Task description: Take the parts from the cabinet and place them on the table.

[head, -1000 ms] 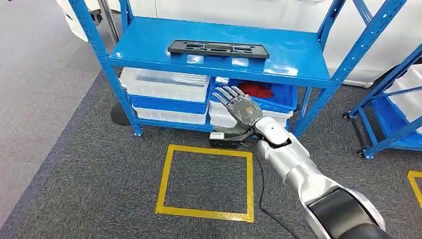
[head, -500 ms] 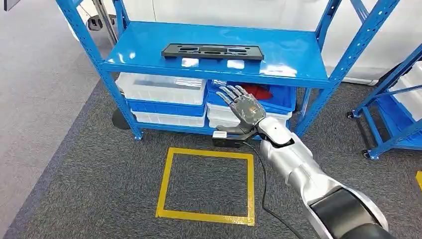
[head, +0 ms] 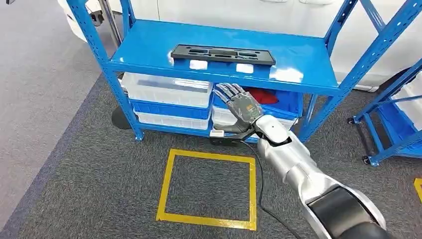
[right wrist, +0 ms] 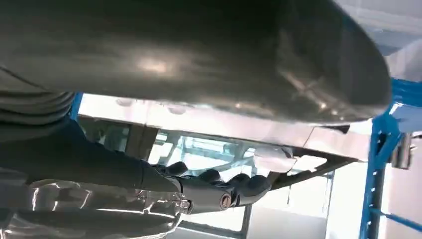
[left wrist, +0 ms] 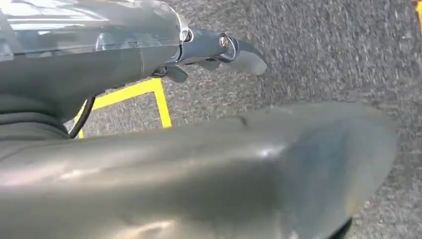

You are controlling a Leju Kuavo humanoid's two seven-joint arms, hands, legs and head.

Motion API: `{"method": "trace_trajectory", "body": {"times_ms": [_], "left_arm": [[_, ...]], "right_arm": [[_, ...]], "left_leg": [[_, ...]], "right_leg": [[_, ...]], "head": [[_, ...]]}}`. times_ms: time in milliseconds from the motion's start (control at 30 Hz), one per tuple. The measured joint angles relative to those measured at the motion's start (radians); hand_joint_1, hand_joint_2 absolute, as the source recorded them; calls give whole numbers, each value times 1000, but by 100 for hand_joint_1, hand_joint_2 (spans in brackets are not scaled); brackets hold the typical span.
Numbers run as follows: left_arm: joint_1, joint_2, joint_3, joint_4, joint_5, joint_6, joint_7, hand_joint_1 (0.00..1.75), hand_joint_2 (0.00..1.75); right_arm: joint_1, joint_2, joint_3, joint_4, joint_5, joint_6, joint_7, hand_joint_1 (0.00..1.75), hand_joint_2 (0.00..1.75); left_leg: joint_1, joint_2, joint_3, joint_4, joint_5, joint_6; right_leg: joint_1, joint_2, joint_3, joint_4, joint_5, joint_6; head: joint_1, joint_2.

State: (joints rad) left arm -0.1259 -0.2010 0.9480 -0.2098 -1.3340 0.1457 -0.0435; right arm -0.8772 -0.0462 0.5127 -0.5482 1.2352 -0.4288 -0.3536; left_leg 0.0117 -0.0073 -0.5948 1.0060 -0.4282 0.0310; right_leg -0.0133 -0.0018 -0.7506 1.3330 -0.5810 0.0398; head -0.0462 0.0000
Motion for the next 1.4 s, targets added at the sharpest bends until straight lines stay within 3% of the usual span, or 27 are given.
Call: {"method": "trace_trajectory", "body": {"times_ms": [33, 67, 133, 167, 300, 333, 367, 400, 467, 500, 533, 567, 633, 667, 733, 800, 867, 900, 1000, 1033, 1067, 1133, 1167, 1233, 1300, 1367, 1400], "left_arm": [[2, 0, 0, 0, -1, 0, 0, 0, 0], [2, 0, 0, 0, -2, 0, 0, 0, 0], [2, 0, 0, 0, -2, -1, 0, 0, 0], [2, -3, 0, 1, -3, -2, -1, 0, 0], [-1, -3, 0, 1, -3, -2, 0, 0, 0], [-2, -2, 0, 1, -3, -2, 0, 0, 0], [-1, -1, 0, 1, -2, -2, -1, 0, 0], [-1, -1, 0, 1, -2, -2, -1, 0, 0], [-1, -1, 0, 1, -2, -2, -1, 0, 0], [1, -1, 0, 1, -2, -2, -1, 0, 0], [3, 0, 0, 1, -2, -2, -1, 0, 0], [5, 0, 0, 1, -2, -2, -1, 0, 0], [5, 1, 0, 1, -4, -2, -3, 0, 0], [6, 1, 0, 1, -5, -2, -3, 0, 0], [2, 1, -1, 3, -8, -5, -3, 0, 0], [5, 1, -1, 3, -12, -6, -3, 0, 0], [4, 1, -3, 3, -14, -8, -3, 0, 0], [1, 1, -4, 3, -15, -10, -3, 0, 0], [-1, 1, -7, 5, -20, -14, -2, 0, 0], [0, 1, -7, 5, -21, -14, -1, 0, 0], [2, 1, -8, 5, -22, -14, -1, 0, 0], [1, 1, -10, 5, -23, -14, -1, 0, 0], [1, 0, -11, 5, -23, -14, -1, 0, 0], [-3, -4, -13, 8, -23, -16, 0, 0, 0], [-4, -3, -16, 8, -23, -17, 0, 0, 0], [-5, -3, -18, 8, -23, -17, 0, 0, 0], [-5, -3, -18, 8, -23, -18, 1, 0, 0]], "right_arm": [[5, -1, 0, 2, 0, 0, 1, 0, 0], [6, -1, 0, 2, 0, 0, 1, 0, 0], [3, -2, 0, 2, 0, -1, 1, 0, 0], [3, -2, 1, 3, 0, -2, 1, 0, 0], [1, -3, 2, 3, 0, -3, 1, 0, 0], [1, -3, 2, 2, -1, -4, 1, 0, 0], [-1, -3, 2, 2, -2, -4, 1, 0, 0], [-4, -2, 2, 2, -2, -3, 0, 0, 0], [-2, 0, 3, 2, -2, -3, 0, 0, 0], [1, 0, 3, 2, -2, -3, 0, 0, 0], [4, 0, 4, 2, -2, -3, 0, 0, 0], [6, 0, 5, 2, 0, -3, 1, 0, 0], [5, 0, 5, 2, 3, -3, 3, 0, 0], [5, 0, 5, 2, 3, -3, 6, 0, 0], [5, -1, 5, 2, 4, -4, 13, 0, 0], [7, -3, 6, 1, 4, -5, 15, 0, 0], [7, -7, 6, -2, 4, -6, 15, 0, 0], [3, -11, 6, -3, 4, -6, 15, 0, 0], [14, -18, 6, -4, 4, -8, 14, 0, 0], [21, -22, 6, -4, 3, -9, 14, 0, 0], [25, -26, 6, -4, 3, -10, 12, 0, 0], [25, -32, 6, -5, 3, -17, 10, 0, 0], [25, -35, 6, -8, 3, -19, 9, 0, 0], [24, -40, 6, -8, 1, -21, 8, 0, 0], [26, -43, 6, -10, 0, -22, 5, 0, 0], [27, -47, 6, -16, 0, -22, 3, 0, 0], [24, -48, 6, -17, 0, -21, 3, 0, 0]], "left_leg": [[0, -2, 6, 0, -5, -1], [-1, -5, 15, 0, -11, -2], [-3, -8, 38, 0, -25, -6], [-3, -7, 42, -1, -31, -8], [-5, -9, 43, -8, -40, -29], [-11, -7, 46, -7, -48, -38], [-7, -3, 43, 16, -57, -42], [-6, -1, 13, 78, -84, -46], [-2, -1, -87, 251, -149, -53], [-1, -1, -130, 313, -156, -57], [0, -1, -150, 325, -139, -57], [0, 0, -143, 288, -99, -57], [1, 2, -73, 107, 22, -53], [1, 5, -49, 31, 52, -48], [-3, 4, -34, 14, 27, -32], [-8, 1, -37, 13, 22, -21], [-1, 1, -21, 0, 21, -8], [-1, 1, -16, -1, 17, -2], [-4, 1, -5, -1, 5, 5], [-4, -1, 0, -1, 0, 5], [-5, -4, 8, -1, -5, 5], [-9, -6, 31, -1, -19, 3], [-9, -6, 40, -2, -27, 2], [-12, -6, 40, -1, -35, -9], [-8, -5, 42, -8, -39, -19], [-9, 0, 47, -2, -50, -30], [-10, 1, 32, 38, -69, -34]], "right_leg": [[0, 0, -11, -6, 27, -1], [0, 0, 5, -60, 76, -5], [2, 0, 79, -242, 193, -17], [6, 1, 101, -301, 209, -25], [16, 2, 113, -326, 185, -39], [3, 2, 126, -338, 187, -44], [4, 2, 137, -346, 184, -49], [3, 1, 142, -346, 179, -57], [3, 2, 151, -345, 169, -59], [4, 2, 156, -344, 164, -59], [4, 2, 163, -342, 158, -58], [4, 2, 171, -340, 150, -56], [3, 2, 193, -335, 131, -51], [3, 2, 197, -333, 122, -46], [10, 4, 190, -327, 117, -36], [8, 3, 192, -333, 115, -23], [4, 3, 195, -316, 98, -11], [5, 3, 167, -264, 74, -7], [2, 3, 21, -24, -7, 2], [2, 3, -6, 2, 6, 1], [2, 3, -5, -28, 48, -1], [4, 3, 57, -192, 162, -13], [10, 3, 97, -290, 217, -25], [18, 2, 115, -336, 197, -33], [21, 3, 113, -331, 189, -42], [8, 2, 137, -355, 191, -47], [7, 3, 147, -360, 186, -55]], "head": [[0, 0], [0, 0], [0, 0], [0, 0], [0, 0], [0, 0], [0, 0], [0, 0], [0, 0], [0, 0], [0, 0], [0, 0], [0, 0], [0, 0], [0, 0], [0, 0], [0, 0], [0, 0], [0, 0], [0, 0], [0, 0], [0, 0], [0, 0], [1, 0], [0, 0], [0, 0], [0, 0]]}}
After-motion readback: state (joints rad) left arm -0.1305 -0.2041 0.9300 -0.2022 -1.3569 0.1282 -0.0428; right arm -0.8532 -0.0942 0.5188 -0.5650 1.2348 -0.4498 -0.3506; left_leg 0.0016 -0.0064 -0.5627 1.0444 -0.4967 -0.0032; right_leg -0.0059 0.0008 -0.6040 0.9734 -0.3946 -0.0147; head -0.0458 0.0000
